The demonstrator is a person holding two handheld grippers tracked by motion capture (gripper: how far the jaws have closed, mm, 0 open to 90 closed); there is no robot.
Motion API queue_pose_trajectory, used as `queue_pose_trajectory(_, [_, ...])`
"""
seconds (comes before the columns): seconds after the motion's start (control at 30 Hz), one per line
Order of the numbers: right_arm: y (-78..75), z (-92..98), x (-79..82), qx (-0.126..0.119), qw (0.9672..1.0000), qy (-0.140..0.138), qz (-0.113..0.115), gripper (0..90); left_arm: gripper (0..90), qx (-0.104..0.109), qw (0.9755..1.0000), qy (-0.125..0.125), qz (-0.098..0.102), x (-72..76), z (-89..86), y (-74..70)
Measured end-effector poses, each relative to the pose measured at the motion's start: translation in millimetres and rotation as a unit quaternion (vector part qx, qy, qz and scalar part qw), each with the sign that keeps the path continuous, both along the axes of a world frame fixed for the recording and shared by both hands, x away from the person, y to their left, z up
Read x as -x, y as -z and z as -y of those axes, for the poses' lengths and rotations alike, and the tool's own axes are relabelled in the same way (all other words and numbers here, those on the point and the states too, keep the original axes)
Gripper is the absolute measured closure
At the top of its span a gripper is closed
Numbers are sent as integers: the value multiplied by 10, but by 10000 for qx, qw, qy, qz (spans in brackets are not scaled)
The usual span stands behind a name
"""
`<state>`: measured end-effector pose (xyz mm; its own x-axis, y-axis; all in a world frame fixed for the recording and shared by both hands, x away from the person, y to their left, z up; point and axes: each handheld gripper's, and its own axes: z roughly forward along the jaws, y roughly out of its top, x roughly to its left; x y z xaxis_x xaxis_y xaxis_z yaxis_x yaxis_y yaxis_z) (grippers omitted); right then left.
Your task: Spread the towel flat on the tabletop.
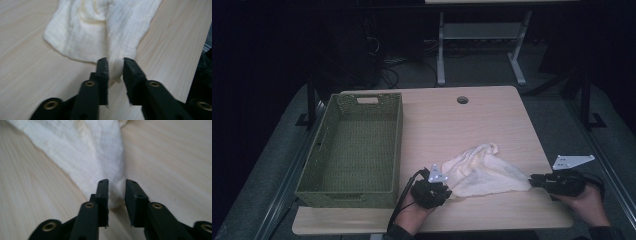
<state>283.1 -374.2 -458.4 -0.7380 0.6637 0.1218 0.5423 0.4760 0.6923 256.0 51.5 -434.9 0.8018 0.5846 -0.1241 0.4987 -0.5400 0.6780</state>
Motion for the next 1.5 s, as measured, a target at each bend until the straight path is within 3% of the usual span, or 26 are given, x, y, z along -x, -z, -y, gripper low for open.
queue_pose_trajectory(0.13, [-90,-46,-108,-215,9997,17,142,695,622,109,9995,-136,261,-121,26,-60])
queue_pose_trajectory(0.4, [-176,-263,-420,-275,9990,-71,349,695,571,354,9981,-335,381,-387,58,-98])
queue_pose_trajectory(0.7, [-155,-479,-741,-329,9990,-91,300,696,562,219,9978,-494,374,-712,80,-4])
queue_pose_trajectory(0.83, [-107,-554,-883,-364,9991,-66,227,696,570,47,9976,-554,406,-881,129,73])
queue_pose_trajectory(1.03, [-18,-651,-1018,-385,9992,-34,101,695,567,-25,9985,-486,260,-1019,194,236])
queue_pose_trajectory(1.13, [5,-673,-1065,-517,9986,-52,24,696,568,-49,9988,-459,174,-1066,201,286])
queue_pose_trajectory(1.23, [44,-719,-1115,-567,9983,-62,-70,696,622,-88,9992,-372,125,-1089,226,320])
queue_pose_trajectory(1.33, [96,-751,-1153,-575,9982,-72,-165,773,727,7,9996,-250,111,-1089,259,333])
queue_pose_trajectory(1.4, [107,-752,-1162,-607,9980,-119,-151,849,812,-9,9998,-180,82,-1098,264,329])
queue_pose_trajectory(1.5, [88,-740,-1161,-606,9981,-87,-87,875,876,48,9997,-174,141,-1093,260,301])
